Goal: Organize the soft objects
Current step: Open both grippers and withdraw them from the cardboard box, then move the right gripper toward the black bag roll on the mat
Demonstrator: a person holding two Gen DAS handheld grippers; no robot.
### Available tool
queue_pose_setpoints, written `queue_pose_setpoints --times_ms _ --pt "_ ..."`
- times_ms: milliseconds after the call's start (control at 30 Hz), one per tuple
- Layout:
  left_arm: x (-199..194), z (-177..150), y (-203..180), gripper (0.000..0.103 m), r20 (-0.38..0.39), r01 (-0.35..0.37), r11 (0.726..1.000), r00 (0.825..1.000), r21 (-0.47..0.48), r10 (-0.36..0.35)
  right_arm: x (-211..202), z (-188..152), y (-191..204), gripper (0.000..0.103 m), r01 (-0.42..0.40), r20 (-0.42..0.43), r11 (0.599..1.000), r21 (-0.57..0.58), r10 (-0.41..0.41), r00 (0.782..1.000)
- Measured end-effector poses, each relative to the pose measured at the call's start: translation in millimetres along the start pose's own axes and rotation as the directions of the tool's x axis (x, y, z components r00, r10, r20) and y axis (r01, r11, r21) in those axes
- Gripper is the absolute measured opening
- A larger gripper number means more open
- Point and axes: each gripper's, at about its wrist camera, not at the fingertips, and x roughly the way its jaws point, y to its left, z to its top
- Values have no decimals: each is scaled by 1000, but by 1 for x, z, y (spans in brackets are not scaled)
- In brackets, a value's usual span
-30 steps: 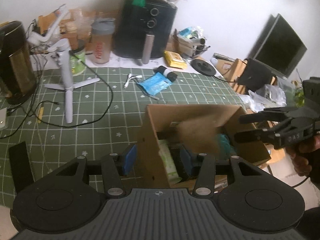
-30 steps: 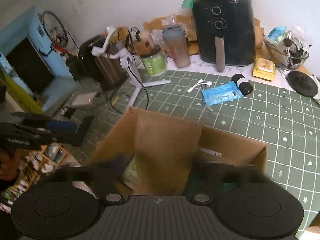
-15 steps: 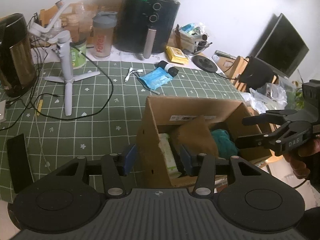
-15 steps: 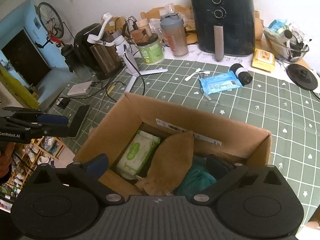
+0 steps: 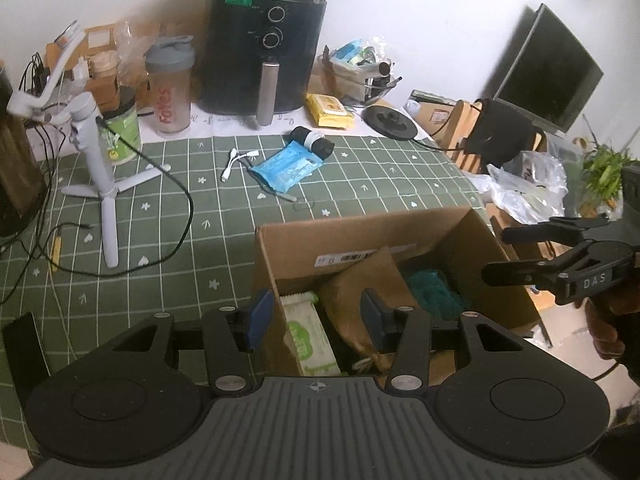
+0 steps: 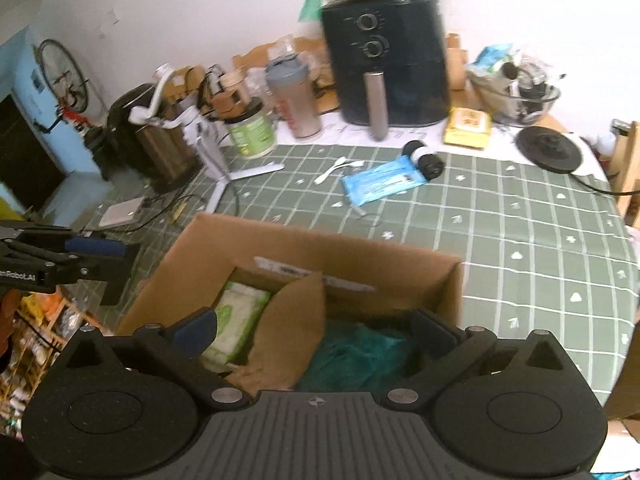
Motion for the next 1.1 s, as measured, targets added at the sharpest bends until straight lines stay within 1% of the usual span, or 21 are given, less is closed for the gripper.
queue_pose_setpoints --times_ms 167,200,233,300,333,433,533,667,767,867,1033,1100 --pt "7 9 -1 49 2 -12 1000 1000 4 12 -2 3 -14 103 90 19 996 15 -90 996" --pt "9 10 -1 53 4 -17 1000 1000 5 17 -2 4 -17 103 97 23 995 18 -98 995" --pt "10 11 -1 63 7 -25 1000 1000 5 25 -3 4 -20 103 108 30 994 25 -108 994" --pt "12 14 -2 71 25 -44 999 999 5 44 -2 5 -27 103 132 39 990 45 -134 990" --pt "13 16 -2 73 30 -51 999 998 5 51 -2 5 -31 103 142 53 988 55 -145 988" --pt "17 21 -2 74 35 -73 997 997 3 72 -3 6 -42 103 177 94 982 63 -183 979" --pt "21 27 -1 74 46 -92 996 995 2 92 2 11 -51 103 225 81 973 44 -228 970" --pt "25 33 -2 76 75 -120 993 990 6 119 7 19 -63 103 255 60 967 8 -255 965" --pt "28 38 -3 76 85 -131 991 988 11 129 11 25 -73 103 248 45 969 14 -248 968" --pt "31 44 -3 76 77 -135 991 988 20 133 17 33 -86 103 234 16 971 38 -235 972" --pt "33 52 -4 76 76 -132 990 989 42 128 23 46 -106 103 152 1 984 89 -153 988" --pt "33 56 -4 76 77 -133 990 989 56 128 29 52 -112 103 139 -14 987 85 -139 990"
